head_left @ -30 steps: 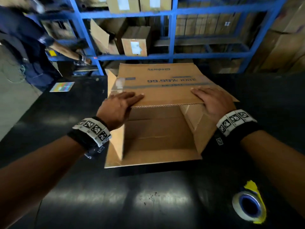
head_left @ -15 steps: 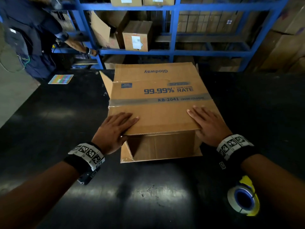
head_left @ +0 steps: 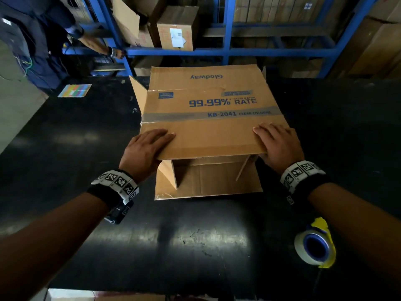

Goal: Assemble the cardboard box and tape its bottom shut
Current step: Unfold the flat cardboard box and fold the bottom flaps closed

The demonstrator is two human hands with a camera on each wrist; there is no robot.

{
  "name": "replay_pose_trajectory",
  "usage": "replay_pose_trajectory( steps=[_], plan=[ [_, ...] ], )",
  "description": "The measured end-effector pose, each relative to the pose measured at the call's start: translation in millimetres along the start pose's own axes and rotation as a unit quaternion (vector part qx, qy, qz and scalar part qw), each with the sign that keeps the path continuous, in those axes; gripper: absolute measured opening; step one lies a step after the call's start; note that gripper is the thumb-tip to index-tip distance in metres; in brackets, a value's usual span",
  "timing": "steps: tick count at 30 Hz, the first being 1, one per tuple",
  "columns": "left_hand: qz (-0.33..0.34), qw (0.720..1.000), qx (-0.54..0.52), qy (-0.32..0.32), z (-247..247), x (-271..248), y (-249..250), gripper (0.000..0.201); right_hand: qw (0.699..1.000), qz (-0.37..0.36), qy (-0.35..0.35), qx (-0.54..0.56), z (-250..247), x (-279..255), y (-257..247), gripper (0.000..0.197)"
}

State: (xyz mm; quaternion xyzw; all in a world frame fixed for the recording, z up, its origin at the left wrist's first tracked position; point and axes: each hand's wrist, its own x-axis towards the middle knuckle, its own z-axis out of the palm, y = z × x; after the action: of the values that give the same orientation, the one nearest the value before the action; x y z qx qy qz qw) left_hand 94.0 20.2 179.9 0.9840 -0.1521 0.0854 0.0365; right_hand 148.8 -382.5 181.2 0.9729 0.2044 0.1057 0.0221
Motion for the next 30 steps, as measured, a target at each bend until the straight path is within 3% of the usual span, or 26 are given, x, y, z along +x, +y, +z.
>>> replay_pose_trajectory(
  steps=[3, 10, 13, 16, 18, 19, 21, 25, 30],
  plan=[
    [-0.032, 0.999, -0.018, 0.018, 1.2, 1.4, -6.6, 0.075, 1.0, 0.021, 0.013, 0.007, 2.5, 4.2, -18.4, 0.075],
    [-0.038, 0.999, -0.018, 0.011, 8.9, -20.4, 3.8, 0.088, 0.997, 0.03, 0.023, 0.06, 11.2, -16.8, -29.7, 0.087],
    [-0.061, 0.996, -0.048, 0.048, -1.5, -34.7, 19.5, 0.084, 0.991, 0.001, 0.067, 0.119, 0.6, -32.5, -34.1, 0.075],
    [-0.081, 0.983, -0.089, 0.137, -11.6, -63.8, 41.3, 0.075, 0.976, -0.015, 0.147, 0.163, -3.0, -68.9, -45.5, 0.059],
    [-0.086, 0.975, -0.121, 0.163, -6.9, -91.0, 53.3, 0.067, 0.97, -0.004, 0.147, 0.191, 6.2, -100.3, -52.0, 0.055],
    [-0.092, 0.976, -0.138, 0.144, 0.7, -104.9, 56.0, 0.065, 0.968, 0.01, 0.134, 0.21, 15.0, -114.6, -53.1, 0.053],
    [-0.126, 0.975, -0.175, 0.048, 26.8, -128.1, 52.7, 0.066, 0.96, 0.052, 0.1, 0.255, 40.4, -136.2, -52.0, 0.049],
    [-0.219, 0.948, -0.192, -0.128, 96.1, -144.6, 23.1, 0.071, 0.947, 0.145, -0.008, 0.287, 91.6, -143.0, -43.6, 0.043],
    [-0.307, 0.903, -0.216, -0.208, 149.1, -105.6, 0.4, 0.078, 0.924, 0.25, -0.113, 0.266, 131.9, -106.8, -34.0, 0.041]
  ],
)
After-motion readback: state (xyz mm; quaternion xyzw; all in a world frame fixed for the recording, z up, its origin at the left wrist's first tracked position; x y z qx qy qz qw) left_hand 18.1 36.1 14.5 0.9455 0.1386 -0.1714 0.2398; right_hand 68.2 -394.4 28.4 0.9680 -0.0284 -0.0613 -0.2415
